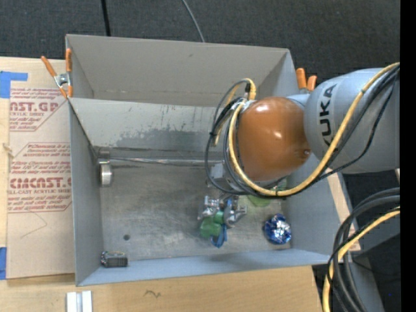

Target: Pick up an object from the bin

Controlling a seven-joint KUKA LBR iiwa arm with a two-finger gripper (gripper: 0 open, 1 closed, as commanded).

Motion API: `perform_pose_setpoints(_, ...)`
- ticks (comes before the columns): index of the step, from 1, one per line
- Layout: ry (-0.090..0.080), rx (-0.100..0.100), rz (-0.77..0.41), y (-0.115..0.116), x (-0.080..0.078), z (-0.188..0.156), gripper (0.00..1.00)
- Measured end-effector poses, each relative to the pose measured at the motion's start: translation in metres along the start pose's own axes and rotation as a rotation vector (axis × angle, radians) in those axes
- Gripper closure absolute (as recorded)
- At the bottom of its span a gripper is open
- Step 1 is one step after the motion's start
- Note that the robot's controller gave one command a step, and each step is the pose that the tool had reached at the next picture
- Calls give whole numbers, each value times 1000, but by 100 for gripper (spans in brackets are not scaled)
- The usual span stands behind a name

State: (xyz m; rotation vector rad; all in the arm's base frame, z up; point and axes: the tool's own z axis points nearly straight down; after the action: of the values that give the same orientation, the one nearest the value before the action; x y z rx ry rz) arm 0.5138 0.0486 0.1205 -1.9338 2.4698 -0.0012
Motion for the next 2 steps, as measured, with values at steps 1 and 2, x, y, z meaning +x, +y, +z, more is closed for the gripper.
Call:
perform_pose_setpoints(1, 1, -2, 1, 0, -2, -16, 100)
perform_pose_setpoints(2, 1, -3, 3, 0, -3, -30, 100)
